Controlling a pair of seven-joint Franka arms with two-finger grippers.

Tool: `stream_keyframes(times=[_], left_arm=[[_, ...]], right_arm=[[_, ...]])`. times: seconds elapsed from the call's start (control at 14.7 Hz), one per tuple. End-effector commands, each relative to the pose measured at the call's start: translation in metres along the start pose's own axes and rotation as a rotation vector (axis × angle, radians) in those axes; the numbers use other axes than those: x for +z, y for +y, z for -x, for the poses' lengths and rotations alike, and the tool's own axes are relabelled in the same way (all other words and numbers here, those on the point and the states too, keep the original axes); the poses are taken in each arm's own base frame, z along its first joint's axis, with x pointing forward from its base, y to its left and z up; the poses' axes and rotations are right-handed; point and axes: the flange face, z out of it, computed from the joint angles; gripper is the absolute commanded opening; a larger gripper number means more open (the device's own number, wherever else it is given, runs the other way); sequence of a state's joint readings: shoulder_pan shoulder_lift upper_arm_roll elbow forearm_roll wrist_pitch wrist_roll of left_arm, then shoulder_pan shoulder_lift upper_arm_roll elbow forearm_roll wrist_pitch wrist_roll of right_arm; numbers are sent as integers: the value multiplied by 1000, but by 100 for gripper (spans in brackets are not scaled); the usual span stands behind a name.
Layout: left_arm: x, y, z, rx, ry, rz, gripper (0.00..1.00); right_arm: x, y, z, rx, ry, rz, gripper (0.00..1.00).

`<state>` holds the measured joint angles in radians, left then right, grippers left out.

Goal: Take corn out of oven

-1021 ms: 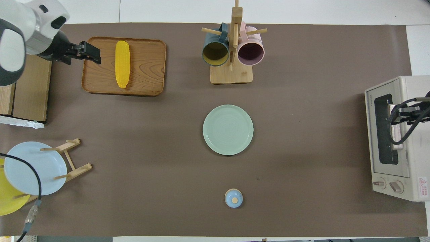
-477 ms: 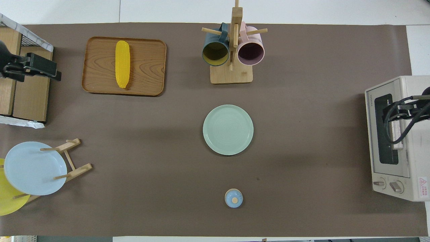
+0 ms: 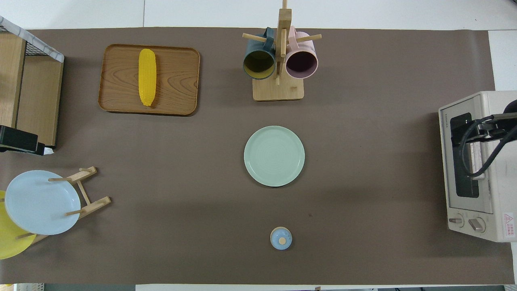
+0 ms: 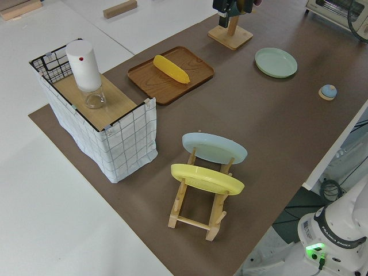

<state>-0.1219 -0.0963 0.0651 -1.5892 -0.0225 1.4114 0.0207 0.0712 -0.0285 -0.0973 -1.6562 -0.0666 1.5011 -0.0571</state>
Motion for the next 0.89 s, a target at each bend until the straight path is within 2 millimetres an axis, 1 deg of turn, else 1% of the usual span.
stream_keyframes(times=[0.0, 0.27, 0.34, 0.41, 0.54, 0.61, 0.75, 0.82], left_arm=[[27, -4, 14, 4, 65, -13, 100], [29, -5, 1, 18, 78, -26, 100], [25, -2, -3, 45, 78, -54, 100], [22, -3, -11, 49, 76, -67, 100], [23, -2, -33, 49, 60, -72, 100], [22, 0, -39, 50, 65, -69, 100], [36, -3, -53, 46, 44, -67, 100], [31, -4, -57, 45, 59, -67, 100]], right_arm=[[-1, 5, -3, -11, -7, -9, 100], [-1, 11, -4, -1, -6, -7, 100], [-1, 12, -3, 0, -3, -7, 100], [-2, 10, -3, -3, -3, -8, 100], [-2, 14, -3, 6, 0, -13, 100], [-2, 18, -2, 14, 0, -14, 100], [-1, 19, -2, 18, -3, -18, 100], [-1, 18, -3, 18, -3, -17, 100]])
